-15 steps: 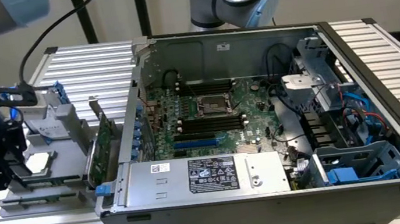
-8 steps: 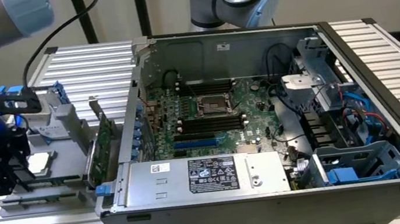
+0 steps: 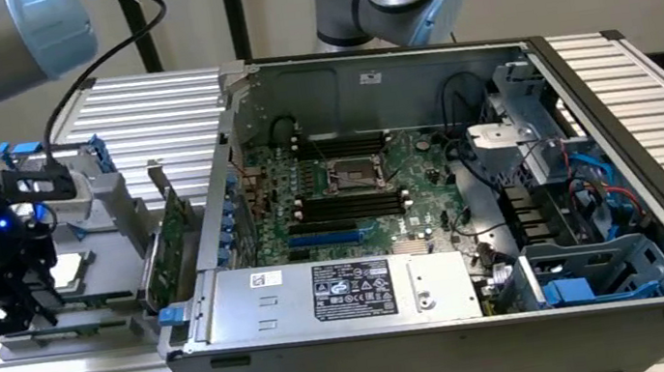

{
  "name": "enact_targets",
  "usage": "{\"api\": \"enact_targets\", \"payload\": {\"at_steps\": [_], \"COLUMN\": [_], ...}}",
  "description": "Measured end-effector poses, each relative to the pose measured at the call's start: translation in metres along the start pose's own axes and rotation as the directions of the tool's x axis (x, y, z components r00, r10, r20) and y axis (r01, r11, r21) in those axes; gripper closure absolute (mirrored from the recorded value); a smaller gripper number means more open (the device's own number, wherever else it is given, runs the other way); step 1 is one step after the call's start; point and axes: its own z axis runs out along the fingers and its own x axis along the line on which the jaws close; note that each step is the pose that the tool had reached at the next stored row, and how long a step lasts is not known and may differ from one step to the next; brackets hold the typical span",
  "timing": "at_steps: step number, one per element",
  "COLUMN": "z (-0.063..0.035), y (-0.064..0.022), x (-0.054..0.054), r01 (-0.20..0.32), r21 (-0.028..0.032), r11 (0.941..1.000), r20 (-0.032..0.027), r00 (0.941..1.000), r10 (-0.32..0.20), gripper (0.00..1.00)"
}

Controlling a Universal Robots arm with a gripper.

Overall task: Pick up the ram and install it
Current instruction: 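Pick up the ram and move it above insertion slot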

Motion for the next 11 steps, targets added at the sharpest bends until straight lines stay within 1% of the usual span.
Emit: {"api": "enact_targets", "payload": {"at_steps": [11], "z": [0.0199], "y": [-0.0028], "x": [0.0], "r01": [0.026], "r21": [0.0004], "r11": [0.9997], "r20": [-0.0007], "r00": [0.9997], "r10": [-0.026], "gripper": [0.0]}}
